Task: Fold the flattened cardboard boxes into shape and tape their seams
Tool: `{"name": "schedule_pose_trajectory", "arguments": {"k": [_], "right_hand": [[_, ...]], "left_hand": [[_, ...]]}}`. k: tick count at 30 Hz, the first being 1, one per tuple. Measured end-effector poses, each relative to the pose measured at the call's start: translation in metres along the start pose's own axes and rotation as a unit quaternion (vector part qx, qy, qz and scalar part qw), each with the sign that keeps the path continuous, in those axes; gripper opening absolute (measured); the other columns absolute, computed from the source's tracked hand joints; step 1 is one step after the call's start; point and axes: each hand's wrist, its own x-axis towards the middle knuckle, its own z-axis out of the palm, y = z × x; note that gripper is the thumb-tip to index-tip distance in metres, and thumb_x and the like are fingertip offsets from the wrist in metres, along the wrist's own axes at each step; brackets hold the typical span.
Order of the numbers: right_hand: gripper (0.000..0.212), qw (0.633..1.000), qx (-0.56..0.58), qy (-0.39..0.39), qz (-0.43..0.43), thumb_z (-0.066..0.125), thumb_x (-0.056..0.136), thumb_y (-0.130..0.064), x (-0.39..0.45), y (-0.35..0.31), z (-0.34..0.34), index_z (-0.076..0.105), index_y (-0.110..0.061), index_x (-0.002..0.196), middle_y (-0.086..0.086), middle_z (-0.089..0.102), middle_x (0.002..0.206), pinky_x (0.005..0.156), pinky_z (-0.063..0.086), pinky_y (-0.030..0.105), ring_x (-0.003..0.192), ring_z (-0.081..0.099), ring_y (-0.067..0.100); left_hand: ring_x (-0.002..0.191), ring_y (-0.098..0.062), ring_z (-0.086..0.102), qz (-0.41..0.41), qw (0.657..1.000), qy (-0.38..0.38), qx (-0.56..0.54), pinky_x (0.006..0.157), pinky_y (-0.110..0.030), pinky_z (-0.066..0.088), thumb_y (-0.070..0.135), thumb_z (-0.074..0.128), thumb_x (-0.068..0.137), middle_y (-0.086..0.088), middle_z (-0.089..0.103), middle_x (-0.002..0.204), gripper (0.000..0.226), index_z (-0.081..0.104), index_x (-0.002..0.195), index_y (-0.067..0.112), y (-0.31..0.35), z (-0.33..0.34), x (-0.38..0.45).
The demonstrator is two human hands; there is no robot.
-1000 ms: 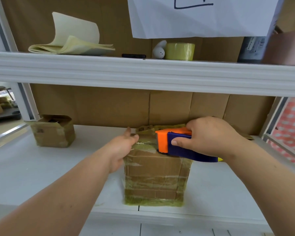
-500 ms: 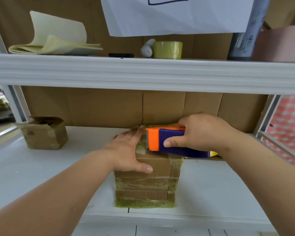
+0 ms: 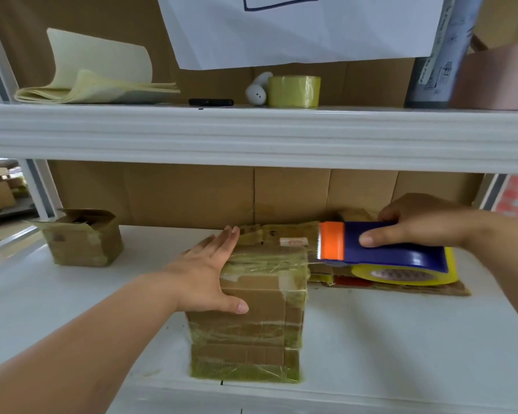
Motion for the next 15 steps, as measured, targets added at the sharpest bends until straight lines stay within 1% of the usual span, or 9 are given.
{"name": "schedule_pose_trajectory", "arguments": {"k": [1,2,3,4,6,8,10,12,15], "right_hand": [[0.048,1.000,0.022,-0.005,0.001,0.067,0.062,-0.083,-0.001,0.009,0.000,0.070,-0.035,0.060,-0.017,0.065,0.057,0.059,0.037,0.023,0.060,0.059,0.007],[0.061,0.999,0.037,-0.004,0.001,0.065,0.052,-0.090,-0.001,0.018,0.001,0.072,-0.030,0.064,-0.011,0.069,0.061,0.060,0.039,0.024,0.058,0.062,0.008],[0.073,0.999,0.052,-0.003,0.003,0.061,0.042,-0.090,-0.001,0.027,0.001,0.074,-0.023,0.069,-0.006,0.071,0.064,0.060,0.042,0.026,0.058,0.064,0.009],[0.078,0.998,0.068,-0.008,0.008,0.061,0.037,-0.087,0.000,0.035,0.002,0.075,-0.019,0.072,-0.002,0.073,0.067,0.061,0.044,0.027,0.058,0.066,0.010],[0.076,0.995,0.096,-0.022,0.015,0.063,0.035,-0.083,-0.003,0.046,0.003,0.077,-0.019,0.073,0.002,0.075,0.071,0.061,0.046,0.026,0.061,0.069,0.013],[0.074,0.993,0.110,-0.024,0.027,0.064,0.035,-0.081,-0.003,0.053,0.003,0.077,-0.019,0.074,0.001,0.075,0.072,0.061,0.046,0.025,0.062,0.071,0.013],[0.073,0.993,0.101,-0.035,0.041,0.065,0.042,-0.080,-0.002,0.057,0.007,0.077,-0.018,0.079,-0.003,0.075,0.073,0.059,0.047,0.023,0.062,0.071,0.011],[0.065,0.994,0.085,-0.041,0.058,0.065,0.049,-0.076,0.002,0.059,0.016,0.077,-0.020,0.081,-0.007,0.075,0.071,0.058,0.046,0.020,0.061,0.069,0.006],[0.065,0.994,0.062,-0.056,0.065,0.065,0.048,-0.082,0.008,0.058,0.030,0.077,-0.026,0.078,-0.011,0.074,0.072,0.064,0.049,0.024,0.065,0.069,0.006]], "left_hand": [[0.149,-0.011,-0.022,0.000,1.000,-0.002,0.001,0.125,-0.040,0.002,0.085,0.059,0.067,0.016,-0.039,0.153,0.126,-0.046,0.126,0.047,0.000,0.000,0.000],[0.149,-0.011,-0.023,0.000,1.000,-0.004,0.001,0.125,-0.041,0.002,0.085,0.059,0.067,0.016,-0.041,0.152,0.126,-0.045,0.126,0.049,0.001,-0.001,0.001],[0.148,-0.011,-0.023,0.000,1.000,-0.007,0.000,0.124,-0.042,0.003,0.085,0.060,0.067,0.017,-0.042,0.151,0.126,-0.044,0.128,0.050,0.002,-0.001,0.001],[0.148,-0.012,-0.023,0.000,1.000,-0.011,0.001,0.124,-0.043,0.003,0.084,0.060,0.067,0.017,-0.044,0.150,0.126,-0.043,0.131,0.052,0.002,-0.002,0.002],[0.149,-0.013,-0.023,-0.002,1.000,-0.018,0.002,0.124,-0.045,0.005,0.085,0.060,0.067,0.018,-0.047,0.147,0.124,-0.039,0.135,0.055,0.003,-0.002,0.002],[0.149,-0.014,-0.022,-0.002,1.000,-0.021,0.005,0.124,-0.047,0.007,0.085,0.059,0.067,0.019,-0.048,0.146,0.121,-0.037,0.135,0.059,0.003,-0.003,0.002],[0.149,-0.015,-0.023,0.000,1.000,-0.025,0.013,0.124,-0.047,0.007,0.085,0.058,0.068,0.019,-0.049,0.146,0.115,-0.036,0.131,0.063,0.003,-0.003,0.001],[0.148,-0.015,-0.025,0.003,0.999,-0.032,0.019,0.124,-0.048,0.006,0.085,0.055,0.070,0.019,-0.050,0.145,0.107,-0.036,0.124,0.068,0.003,-0.003,-0.001],[0.147,-0.015,-0.028,0.006,0.999,-0.040,0.020,0.124,-0.049,0.005,0.087,0.051,0.070,0.021,-0.050,0.144,0.099,-0.033,0.120,0.074,0.004,-0.003,-0.005]]}}
